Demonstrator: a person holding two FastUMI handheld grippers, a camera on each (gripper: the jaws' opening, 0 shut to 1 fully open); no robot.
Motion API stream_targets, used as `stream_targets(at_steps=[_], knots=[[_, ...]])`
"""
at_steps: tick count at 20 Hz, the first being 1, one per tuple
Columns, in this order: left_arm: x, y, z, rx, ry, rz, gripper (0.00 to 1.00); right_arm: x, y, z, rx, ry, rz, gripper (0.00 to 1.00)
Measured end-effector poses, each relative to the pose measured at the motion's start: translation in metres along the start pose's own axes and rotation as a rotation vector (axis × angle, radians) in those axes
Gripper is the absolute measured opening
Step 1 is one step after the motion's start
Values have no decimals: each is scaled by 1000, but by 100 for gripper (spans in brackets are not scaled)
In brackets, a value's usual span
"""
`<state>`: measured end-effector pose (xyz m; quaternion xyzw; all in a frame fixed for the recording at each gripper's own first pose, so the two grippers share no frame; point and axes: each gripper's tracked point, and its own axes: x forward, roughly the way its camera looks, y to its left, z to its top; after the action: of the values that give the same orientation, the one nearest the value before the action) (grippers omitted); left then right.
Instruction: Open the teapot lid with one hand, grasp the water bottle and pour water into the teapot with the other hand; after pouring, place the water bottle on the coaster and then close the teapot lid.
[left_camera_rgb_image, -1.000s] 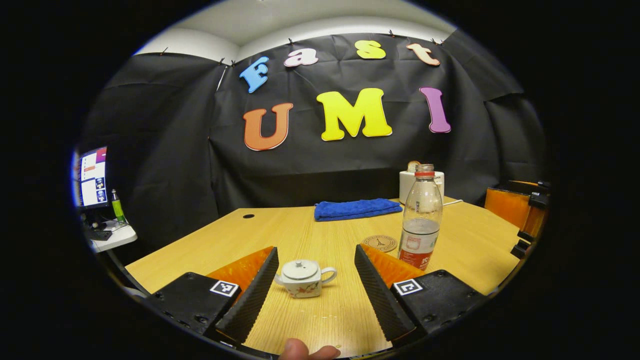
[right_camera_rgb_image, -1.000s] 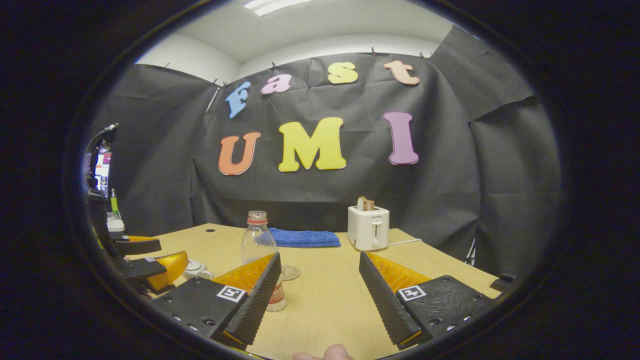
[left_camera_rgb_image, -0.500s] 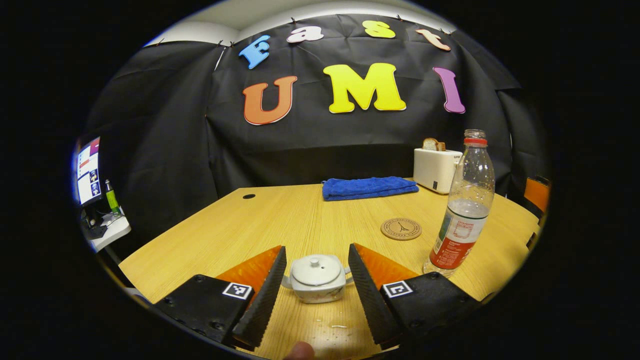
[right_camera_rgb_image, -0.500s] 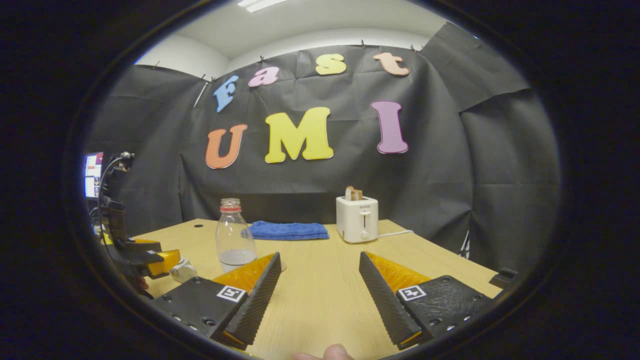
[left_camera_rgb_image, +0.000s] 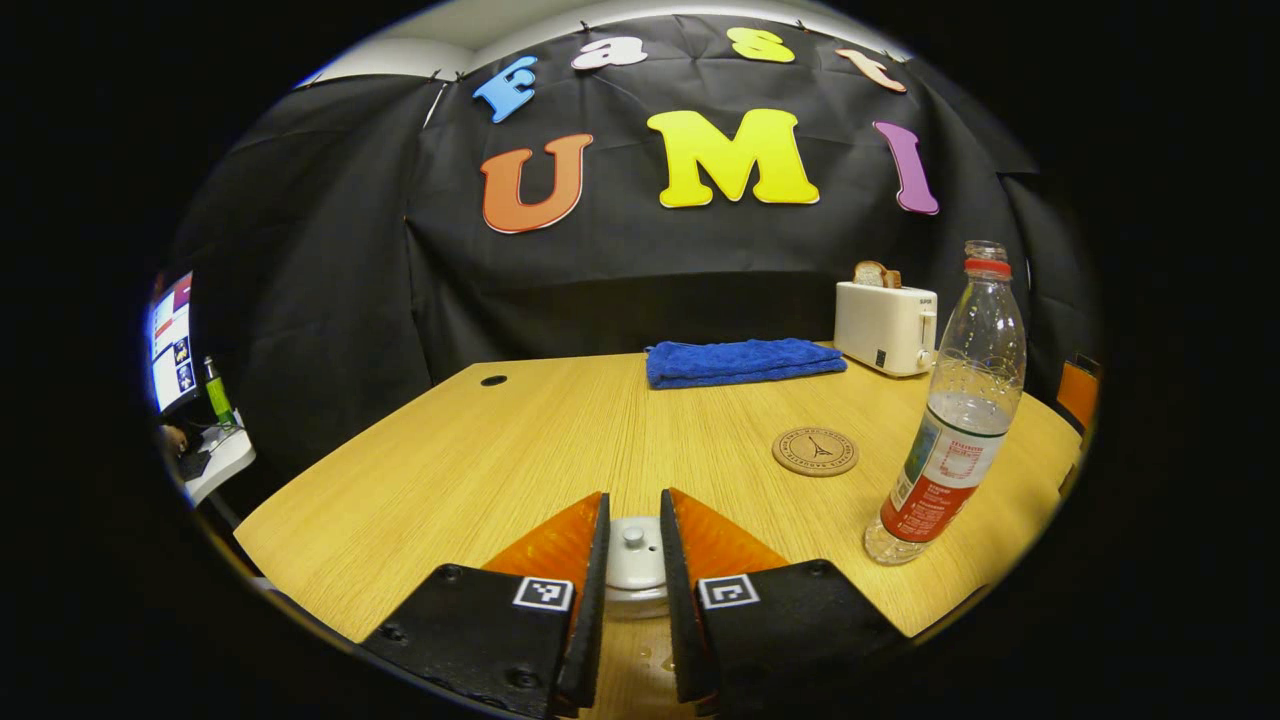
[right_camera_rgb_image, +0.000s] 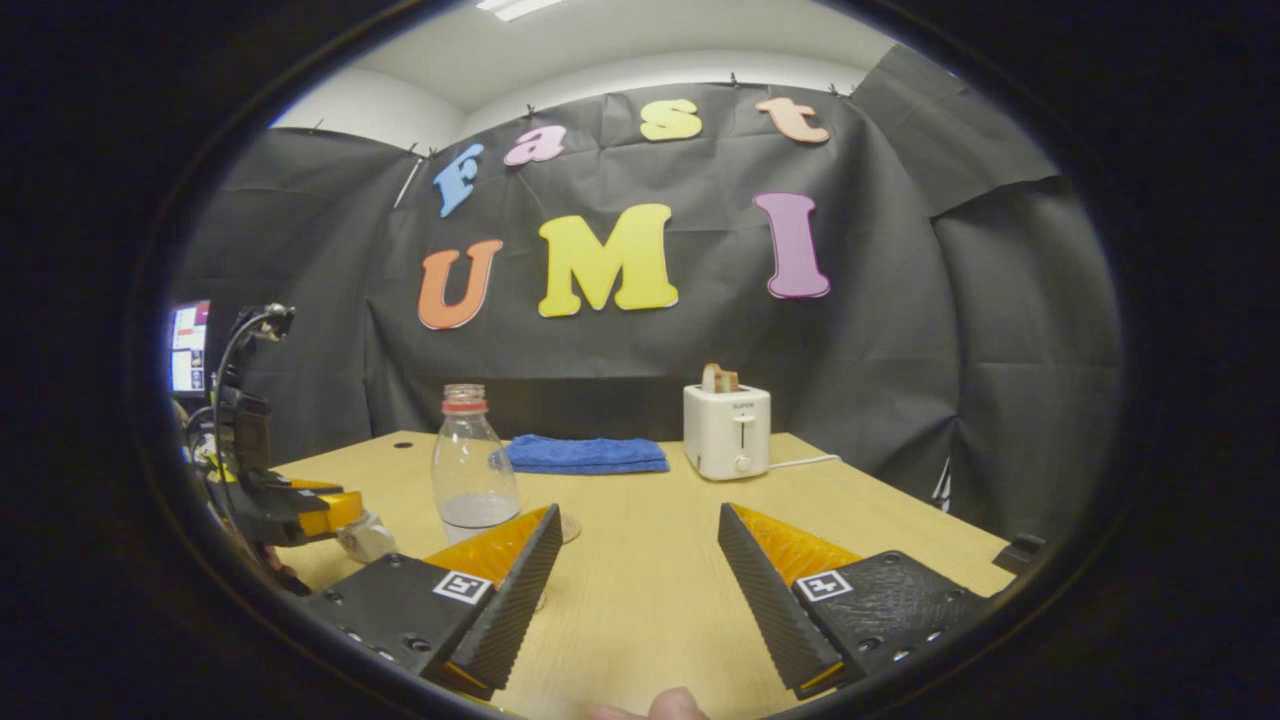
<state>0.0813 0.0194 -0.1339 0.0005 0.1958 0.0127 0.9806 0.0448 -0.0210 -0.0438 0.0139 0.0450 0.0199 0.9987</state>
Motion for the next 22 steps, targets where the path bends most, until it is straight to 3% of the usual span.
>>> stream_targets(at_steps=[1,2,6,15,22], knots=[[1,1,0,-11,3,1,27,0,1,0,2,0,8,95],[4,-1,3,-20,0,-8,13,0,2,-1,1,1,11,95],[0,-2,7,-50,-12,-28,4,-2,12,-4,-7,6,45,94],[-30,6,40,-81,-107,-68,3,-10,64,-23,8,62,180,96],[-55,13,40,-79,-139,-85,3,27,101,-41,-56,107,193,95]])
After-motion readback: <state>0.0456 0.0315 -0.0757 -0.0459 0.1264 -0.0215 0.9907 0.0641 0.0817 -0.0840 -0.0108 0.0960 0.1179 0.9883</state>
